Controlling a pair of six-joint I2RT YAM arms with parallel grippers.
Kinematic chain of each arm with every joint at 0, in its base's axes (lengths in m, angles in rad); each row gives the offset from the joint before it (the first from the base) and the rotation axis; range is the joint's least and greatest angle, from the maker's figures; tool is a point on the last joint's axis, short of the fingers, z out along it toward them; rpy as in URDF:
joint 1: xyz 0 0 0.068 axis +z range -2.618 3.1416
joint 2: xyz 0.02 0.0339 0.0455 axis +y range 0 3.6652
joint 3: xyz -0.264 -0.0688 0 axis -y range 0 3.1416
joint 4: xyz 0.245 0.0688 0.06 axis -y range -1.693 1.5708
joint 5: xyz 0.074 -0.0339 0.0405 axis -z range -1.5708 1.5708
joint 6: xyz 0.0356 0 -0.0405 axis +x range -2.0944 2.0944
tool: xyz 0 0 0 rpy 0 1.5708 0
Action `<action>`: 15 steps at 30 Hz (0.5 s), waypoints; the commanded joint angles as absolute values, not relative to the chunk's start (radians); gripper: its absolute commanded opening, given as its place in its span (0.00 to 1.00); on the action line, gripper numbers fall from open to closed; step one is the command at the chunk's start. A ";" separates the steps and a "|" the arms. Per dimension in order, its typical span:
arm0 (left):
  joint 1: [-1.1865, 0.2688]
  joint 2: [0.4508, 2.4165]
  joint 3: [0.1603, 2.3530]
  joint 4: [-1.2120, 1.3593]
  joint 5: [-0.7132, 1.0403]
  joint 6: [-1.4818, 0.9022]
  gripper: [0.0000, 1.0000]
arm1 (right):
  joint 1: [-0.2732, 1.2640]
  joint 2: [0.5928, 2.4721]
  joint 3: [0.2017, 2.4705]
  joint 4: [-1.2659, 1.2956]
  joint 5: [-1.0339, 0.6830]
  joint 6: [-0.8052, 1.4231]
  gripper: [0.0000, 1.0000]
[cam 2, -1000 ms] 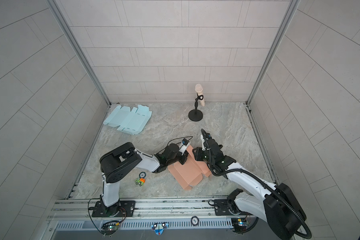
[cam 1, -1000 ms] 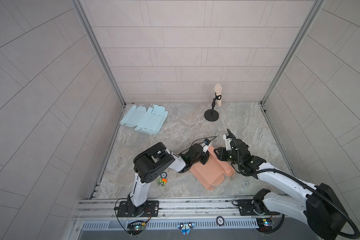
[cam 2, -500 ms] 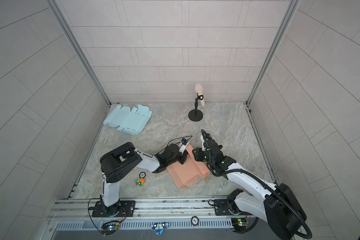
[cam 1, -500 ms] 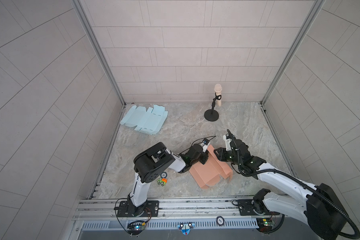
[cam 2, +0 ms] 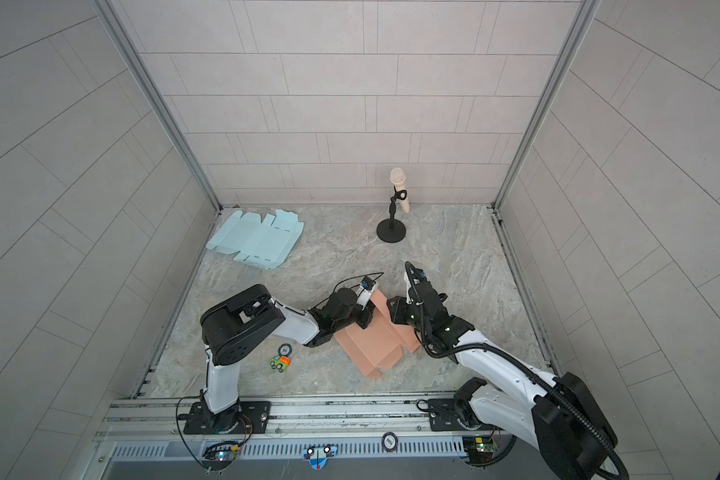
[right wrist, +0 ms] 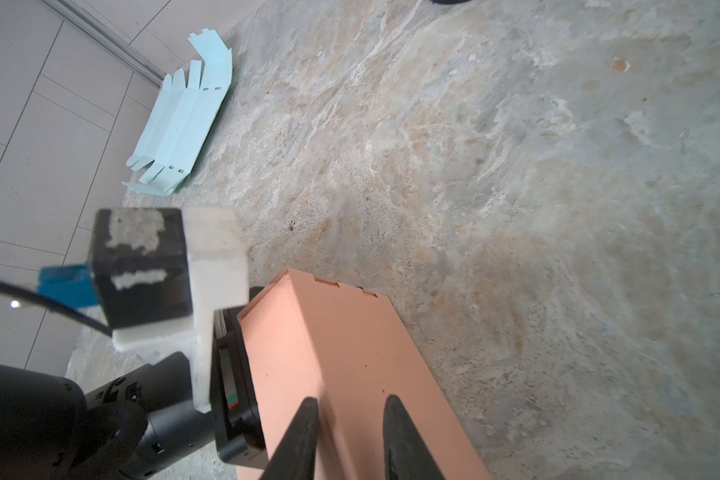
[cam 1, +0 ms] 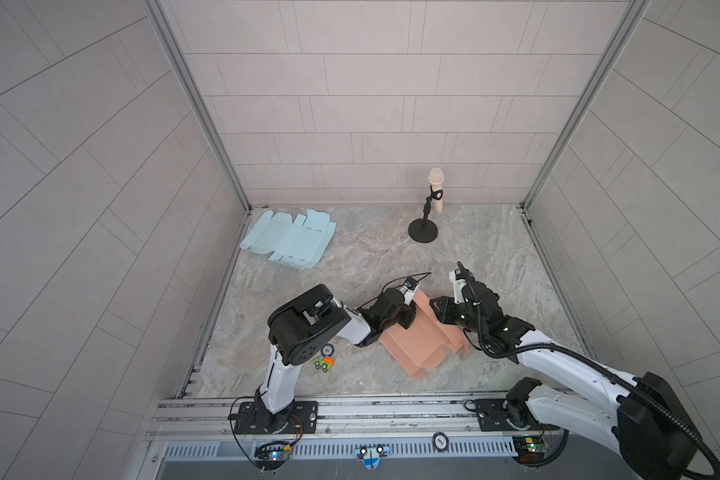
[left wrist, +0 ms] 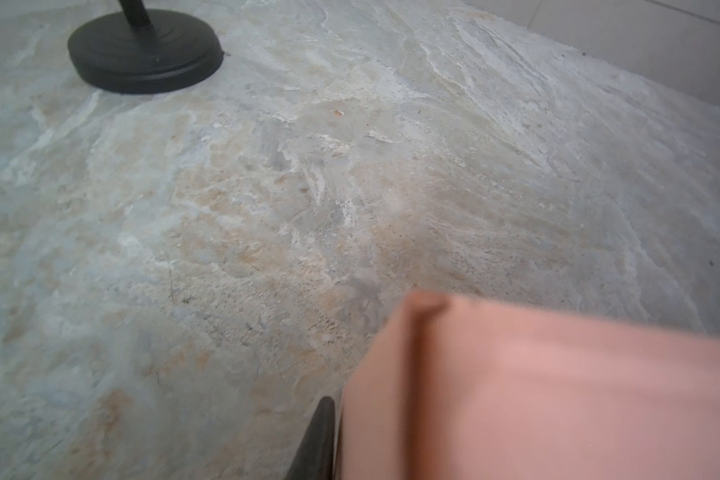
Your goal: Fold the paper box
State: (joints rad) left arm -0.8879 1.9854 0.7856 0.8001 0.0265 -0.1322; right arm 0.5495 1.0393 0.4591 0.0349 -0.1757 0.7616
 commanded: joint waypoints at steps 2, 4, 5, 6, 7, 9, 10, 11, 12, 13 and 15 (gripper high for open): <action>-0.878 1.975 0.748 0.851 0.031 -0.170 0.22 | 0.568 1.031 0.431 -0.011 -0.168 0.796 0.30; -0.876 1.959 0.718 0.875 0.024 -0.182 0.24 | 0.569 1.014 0.431 -0.022 -0.158 0.797 0.30; -0.874 1.950 0.705 0.887 0.017 -0.186 0.25 | 0.568 1.006 0.431 -0.030 -0.153 0.796 0.30; -0.873 1.946 0.697 0.893 0.013 -0.190 0.25 | 0.568 1.000 0.432 -0.036 -0.149 0.795 0.30; -0.872 1.942 0.692 0.899 0.010 -0.193 0.25 | 0.568 0.995 0.433 -0.043 -0.145 0.793 0.30; -0.867 1.939 0.686 0.909 0.010 -0.198 0.25 | 0.569 0.995 0.436 -0.049 -0.144 0.790 0.30; -0.868 1.938 0.683 0.913 0.011 -0.198 0.25 | 0.568 0.998 0.436 -0.049 -0.144 0.789 0.30; -0.867 1.936 0.680 0.917 0.015 -0.197 0.25 | 0.568 0.999 0.435 -0.051 -0.144 0.789 0.30; -0.867 1.935 0.679 0.920 0.022 -0.195 0.27 | 0.569 1.000 0.433 -0.047 -0.145 0.791 0.30; -0.867 1.933 0.677 0.923 0.028 -0.193 0.28 | 0.568 1.002 0.432 -0.046 -0.144 0.792 0.30; -0.867 1.929 0.672 0.937 0.040 -0.190 0.32 | 0.569 1.002 0.431 -0.040 -0.146 0.792 0.30</action>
